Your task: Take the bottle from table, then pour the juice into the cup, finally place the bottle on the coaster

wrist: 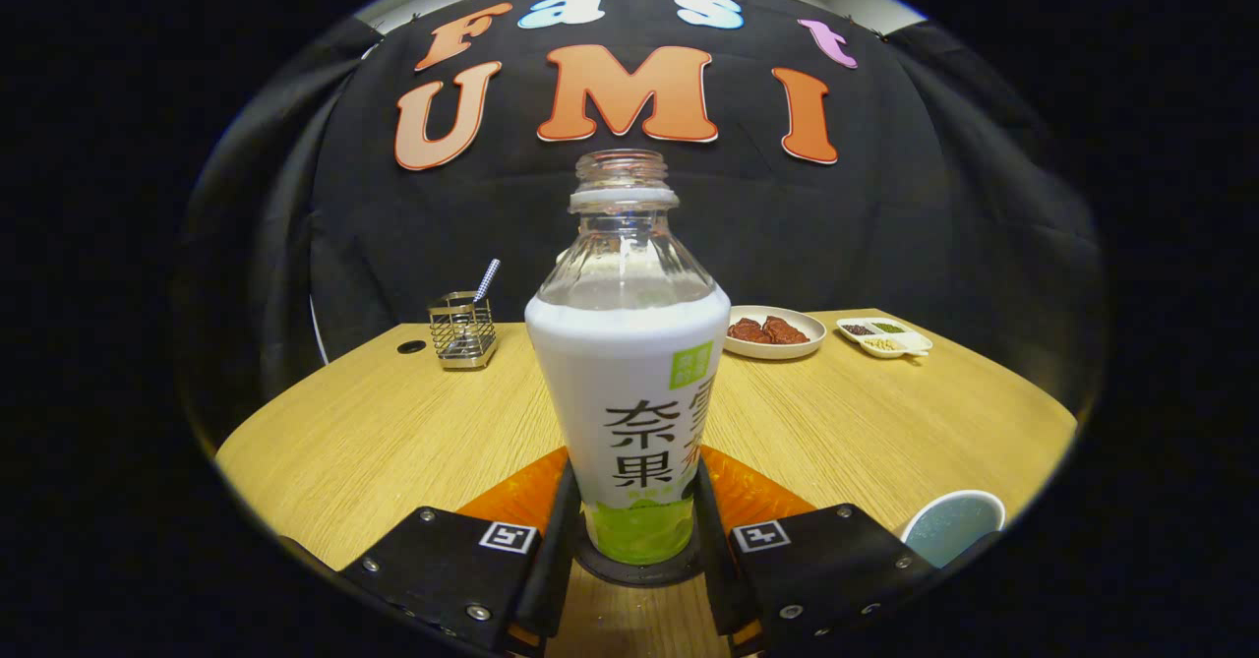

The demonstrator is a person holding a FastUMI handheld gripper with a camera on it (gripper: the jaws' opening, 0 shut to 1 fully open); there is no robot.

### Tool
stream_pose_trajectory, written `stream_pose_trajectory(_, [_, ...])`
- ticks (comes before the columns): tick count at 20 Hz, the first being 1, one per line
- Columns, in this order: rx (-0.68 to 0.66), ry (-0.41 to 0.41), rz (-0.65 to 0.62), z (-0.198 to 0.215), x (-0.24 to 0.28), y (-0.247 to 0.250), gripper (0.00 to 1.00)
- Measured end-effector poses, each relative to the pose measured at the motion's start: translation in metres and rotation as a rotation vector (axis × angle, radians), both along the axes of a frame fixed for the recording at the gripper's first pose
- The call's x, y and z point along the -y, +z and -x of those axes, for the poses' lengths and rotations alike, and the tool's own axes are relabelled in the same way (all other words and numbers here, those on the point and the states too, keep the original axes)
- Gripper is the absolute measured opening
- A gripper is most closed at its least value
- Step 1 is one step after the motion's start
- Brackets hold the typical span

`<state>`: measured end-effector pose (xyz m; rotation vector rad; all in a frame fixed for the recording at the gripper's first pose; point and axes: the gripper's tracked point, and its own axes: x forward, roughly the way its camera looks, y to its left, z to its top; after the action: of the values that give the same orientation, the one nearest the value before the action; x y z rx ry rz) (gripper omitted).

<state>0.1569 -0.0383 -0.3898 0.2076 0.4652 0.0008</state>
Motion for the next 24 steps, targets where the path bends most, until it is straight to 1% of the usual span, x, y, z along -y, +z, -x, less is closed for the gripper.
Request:
stream_pose_trajectory(5, [-0.018,-0.016,-0.002,0.004,-0.001,0.002,0.59])
stream_pose_trajectory(7, [-0.023,-0.031,0.010,0.007,-0.003,0.000,0.64])
stream_pose_trajectory(8, [-0.033,-0.041,0.042,0.010,-0.002,-0.002,0.65])
stream_pose_trajectory(10, [-0.033,-0.052,0.082,0.015,-0.002,-0.001,0.69])
stream_pose_trajectory(11, [-0.022,-0.044,0.079,0.015,-0.007,0.008,0.77])
stream_pose_trajectory(13, [-0.015,-0.044,0.074,0.019,-0.014,0.015,0.84])
stream_pose_trajectory(16, [0.034,-0.067,0.083,0.032,-0.011,0.038,0.88])
stream_pose_trajectory(18, [0.054,-0.025,0.084,0.044,-0.018,0.051,0.88])
stream_pose_trajectory(20, [0.102,-0.028,0.115,0.054,-0.009,0.073,0.89])
stream_pose_trajectory(22, [0.159,-0.033,0.125,0.060,-0.008,0.107,0.89])
stream_pose_trajectory(24, [0.218,-0.033,0.161,0.065,-0.008,0.141,0.89])
